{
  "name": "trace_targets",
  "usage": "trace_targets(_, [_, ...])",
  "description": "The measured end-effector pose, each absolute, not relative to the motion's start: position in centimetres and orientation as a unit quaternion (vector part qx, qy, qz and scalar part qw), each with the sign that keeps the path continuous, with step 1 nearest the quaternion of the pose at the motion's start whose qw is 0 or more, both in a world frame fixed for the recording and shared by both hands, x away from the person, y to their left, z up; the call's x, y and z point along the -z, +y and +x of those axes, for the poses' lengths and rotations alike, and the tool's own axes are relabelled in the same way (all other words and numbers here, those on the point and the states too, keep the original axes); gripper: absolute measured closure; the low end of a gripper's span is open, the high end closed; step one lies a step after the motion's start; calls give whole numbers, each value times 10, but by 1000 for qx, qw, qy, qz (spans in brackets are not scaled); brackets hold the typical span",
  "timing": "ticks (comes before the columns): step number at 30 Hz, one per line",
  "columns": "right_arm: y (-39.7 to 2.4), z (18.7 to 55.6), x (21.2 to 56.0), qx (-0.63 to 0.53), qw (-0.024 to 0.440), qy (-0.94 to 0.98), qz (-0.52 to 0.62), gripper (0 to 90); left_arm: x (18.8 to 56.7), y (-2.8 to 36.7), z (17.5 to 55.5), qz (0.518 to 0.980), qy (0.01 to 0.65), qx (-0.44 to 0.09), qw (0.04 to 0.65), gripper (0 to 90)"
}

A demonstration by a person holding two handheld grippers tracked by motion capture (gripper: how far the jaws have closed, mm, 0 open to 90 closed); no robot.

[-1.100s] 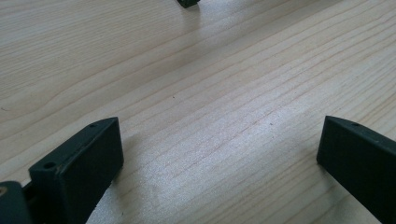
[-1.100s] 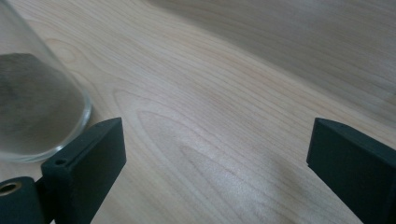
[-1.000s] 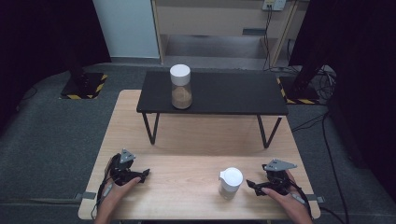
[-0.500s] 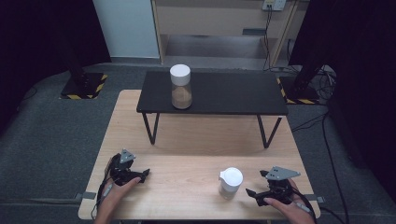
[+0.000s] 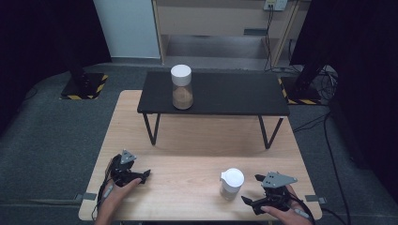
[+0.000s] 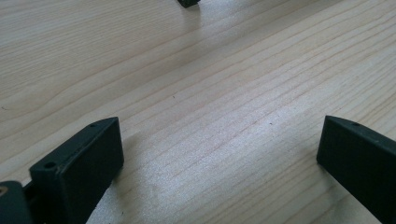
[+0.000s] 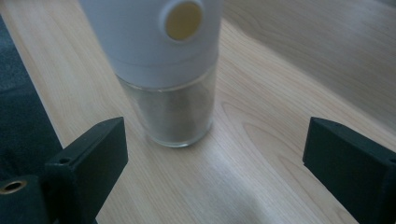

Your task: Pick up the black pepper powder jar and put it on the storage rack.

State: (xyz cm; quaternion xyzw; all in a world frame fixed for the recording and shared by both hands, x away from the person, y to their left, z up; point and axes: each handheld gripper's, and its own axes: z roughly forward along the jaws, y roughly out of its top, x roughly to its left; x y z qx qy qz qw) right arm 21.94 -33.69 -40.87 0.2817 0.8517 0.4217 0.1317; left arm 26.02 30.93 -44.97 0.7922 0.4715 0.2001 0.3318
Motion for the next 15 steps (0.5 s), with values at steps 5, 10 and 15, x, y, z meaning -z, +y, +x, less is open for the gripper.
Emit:
trace_targets(5, [-330, 219, 405, -424, 131, 854, 272, 73, 450, 309, 260, 792, 472, -200, 332, 0])
trace_targets(10, [-325, 220, 402, -429, 131, 853, 265, 73, 450, 309, 260, 792, 472, -200, 332, 0])
trace_targets(15, [-323, 220, 401, -432, 131, 853, 261, 71, 450, 309, 260, 792, 472, -200, 332, 0])
